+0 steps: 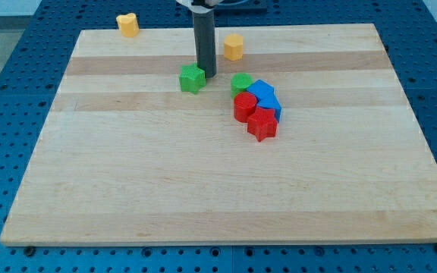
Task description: Move the green star top left to the red circle
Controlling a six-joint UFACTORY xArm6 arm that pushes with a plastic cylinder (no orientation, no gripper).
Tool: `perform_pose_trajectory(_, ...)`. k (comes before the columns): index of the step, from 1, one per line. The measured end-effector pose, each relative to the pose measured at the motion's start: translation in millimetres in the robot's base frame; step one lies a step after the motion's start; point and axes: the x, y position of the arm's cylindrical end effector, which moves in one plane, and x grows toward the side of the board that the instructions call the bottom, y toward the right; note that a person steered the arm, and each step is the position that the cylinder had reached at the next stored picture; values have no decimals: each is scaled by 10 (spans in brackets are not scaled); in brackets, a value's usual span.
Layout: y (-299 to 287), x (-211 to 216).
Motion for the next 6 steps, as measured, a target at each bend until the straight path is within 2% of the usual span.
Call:
perform_pose_trajectory(1, 0, -321)
perform_pose_trajectory(2, -98, -471)
perform_pose_trajectory(3, -233, -416)
perform_pose_trajectory(5, -288, 26)
perform_pose_trajectory(6, -429, 99)
